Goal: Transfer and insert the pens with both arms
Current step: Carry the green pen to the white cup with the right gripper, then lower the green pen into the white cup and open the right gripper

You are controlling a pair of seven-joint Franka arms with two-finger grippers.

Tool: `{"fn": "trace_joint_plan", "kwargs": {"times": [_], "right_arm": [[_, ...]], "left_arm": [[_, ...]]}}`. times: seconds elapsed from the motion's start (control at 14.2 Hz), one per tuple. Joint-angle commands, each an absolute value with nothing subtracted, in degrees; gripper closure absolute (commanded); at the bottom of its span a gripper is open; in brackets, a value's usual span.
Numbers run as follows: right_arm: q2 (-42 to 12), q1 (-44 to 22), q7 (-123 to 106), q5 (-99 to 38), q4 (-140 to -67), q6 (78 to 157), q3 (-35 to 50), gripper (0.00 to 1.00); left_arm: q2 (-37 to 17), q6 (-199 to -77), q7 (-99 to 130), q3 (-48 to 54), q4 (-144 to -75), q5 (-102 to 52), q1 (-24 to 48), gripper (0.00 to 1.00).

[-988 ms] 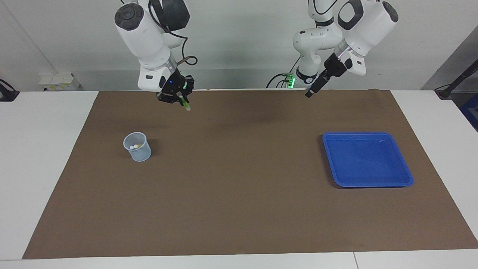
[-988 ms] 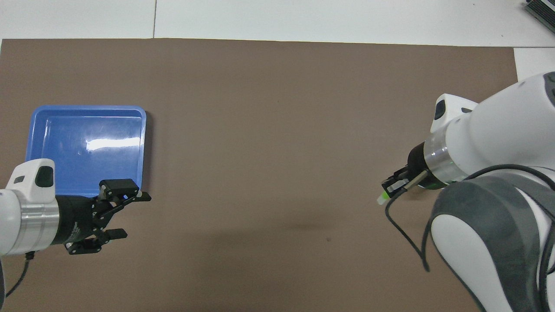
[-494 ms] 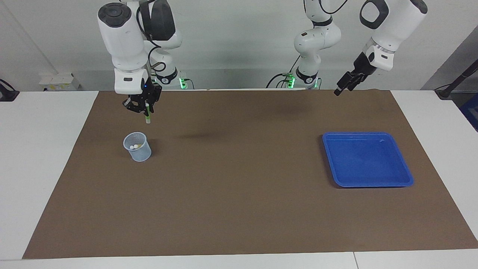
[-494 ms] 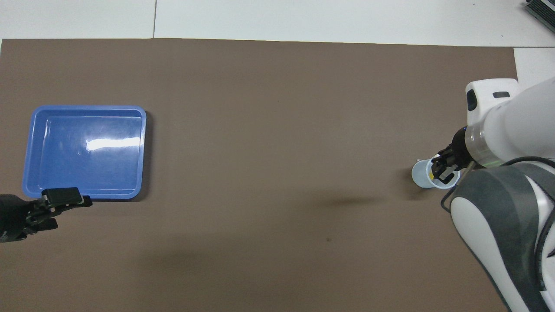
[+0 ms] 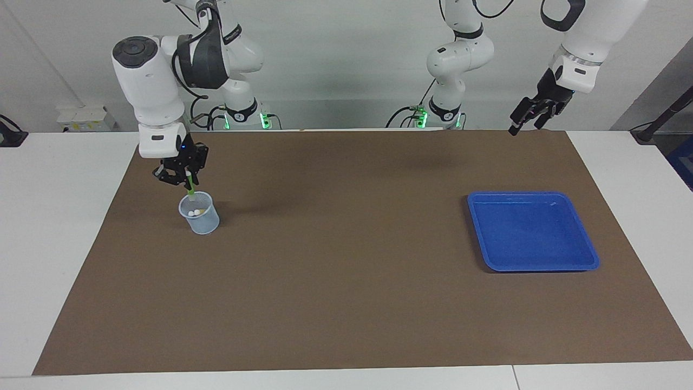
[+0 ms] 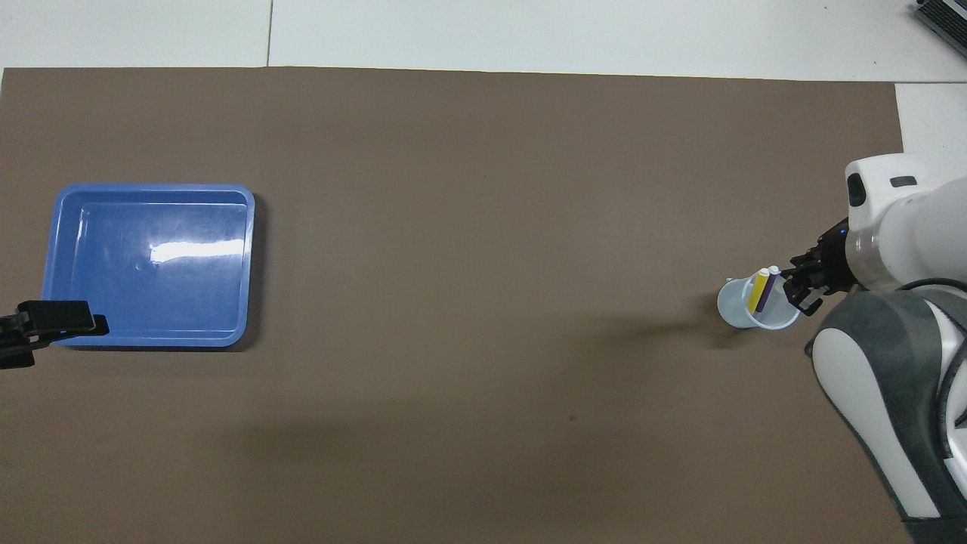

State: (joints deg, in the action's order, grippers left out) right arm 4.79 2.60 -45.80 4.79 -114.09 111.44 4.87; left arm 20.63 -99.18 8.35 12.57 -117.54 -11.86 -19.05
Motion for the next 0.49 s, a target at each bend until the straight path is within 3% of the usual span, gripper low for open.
{"fn": "trace_joint_plan", "kwargs": {"times": [0.0,0.21,0.42], "right_arm": [[7.12,3.86,-43.51,4.92,-118.56,113.64,5.54,1.0],[6.68,4.66,-42.28,4.83,-119.53,116.09,5.54,1.0],[6.94,4.66,-40.52,4.75,-121.02,117.15,5.54,1.0]], "left_arm": [[18.28,-97.91,7.82,12.66,-114.35,-9.06,-16.98,0.0],[15.58,-97.21,7.82,11.61,-110.68,-5.63,-13.2,0.0],[13.19,-96.86,7.91,4.24,-107.23,-5.36,-5.21,0.0]]}}
